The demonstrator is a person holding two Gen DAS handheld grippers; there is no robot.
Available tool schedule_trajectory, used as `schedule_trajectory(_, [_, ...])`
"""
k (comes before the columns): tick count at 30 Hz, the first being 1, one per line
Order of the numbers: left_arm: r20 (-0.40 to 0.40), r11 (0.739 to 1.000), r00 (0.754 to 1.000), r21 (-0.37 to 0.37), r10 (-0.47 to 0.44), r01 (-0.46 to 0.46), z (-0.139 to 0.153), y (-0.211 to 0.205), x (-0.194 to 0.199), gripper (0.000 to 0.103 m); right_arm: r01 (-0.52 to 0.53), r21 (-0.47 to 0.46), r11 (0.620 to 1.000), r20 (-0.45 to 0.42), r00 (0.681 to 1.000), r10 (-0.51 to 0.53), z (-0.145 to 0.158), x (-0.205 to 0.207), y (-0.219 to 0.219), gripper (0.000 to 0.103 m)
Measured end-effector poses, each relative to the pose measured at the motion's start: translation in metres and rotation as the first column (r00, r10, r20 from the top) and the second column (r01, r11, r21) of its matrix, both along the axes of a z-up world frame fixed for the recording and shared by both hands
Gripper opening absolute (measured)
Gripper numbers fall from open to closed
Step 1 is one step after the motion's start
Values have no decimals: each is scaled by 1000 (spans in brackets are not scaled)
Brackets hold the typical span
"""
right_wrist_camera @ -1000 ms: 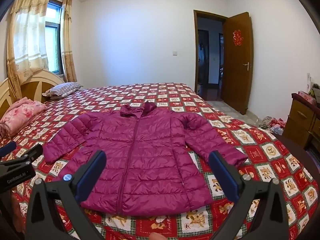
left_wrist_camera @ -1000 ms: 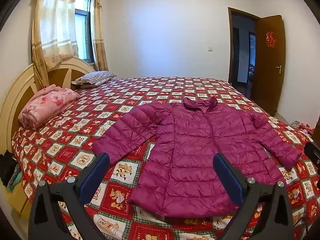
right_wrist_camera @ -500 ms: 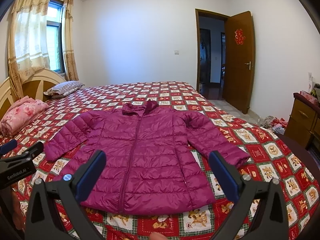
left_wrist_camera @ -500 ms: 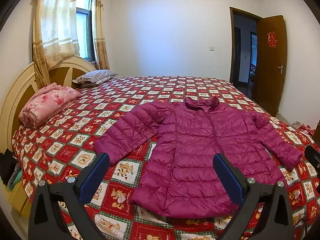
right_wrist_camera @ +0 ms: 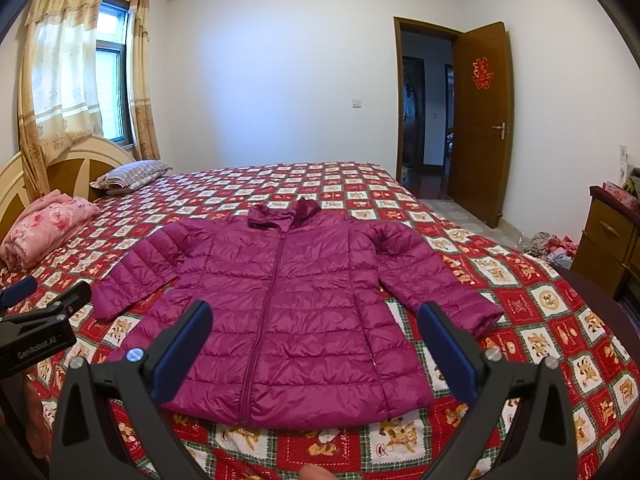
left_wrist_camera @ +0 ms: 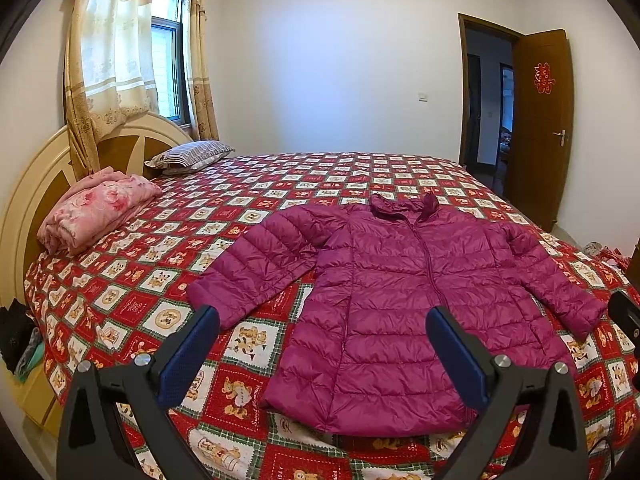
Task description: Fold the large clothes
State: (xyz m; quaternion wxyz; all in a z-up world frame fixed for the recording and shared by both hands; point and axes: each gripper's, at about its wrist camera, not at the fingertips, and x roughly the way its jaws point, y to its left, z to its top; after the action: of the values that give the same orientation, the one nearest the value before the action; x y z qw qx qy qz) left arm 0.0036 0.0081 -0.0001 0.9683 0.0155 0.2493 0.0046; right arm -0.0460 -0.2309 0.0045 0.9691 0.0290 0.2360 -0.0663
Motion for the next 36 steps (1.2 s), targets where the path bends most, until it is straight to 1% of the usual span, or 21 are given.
schedule_trajectory(20, [-2, 1000, 1000, 0, -1, 1, 0, 6, 2, 102, -6, 1, 1000, -4, 1000, 6, -2, 0, 2, 103])
schedule_trajectory(36, [-1, 1000, 1000, 2, 1, -1, -1, 3, 2, 102, -7, 0, 1000, -6, 1000, 7, -3, 0, 3, 103])
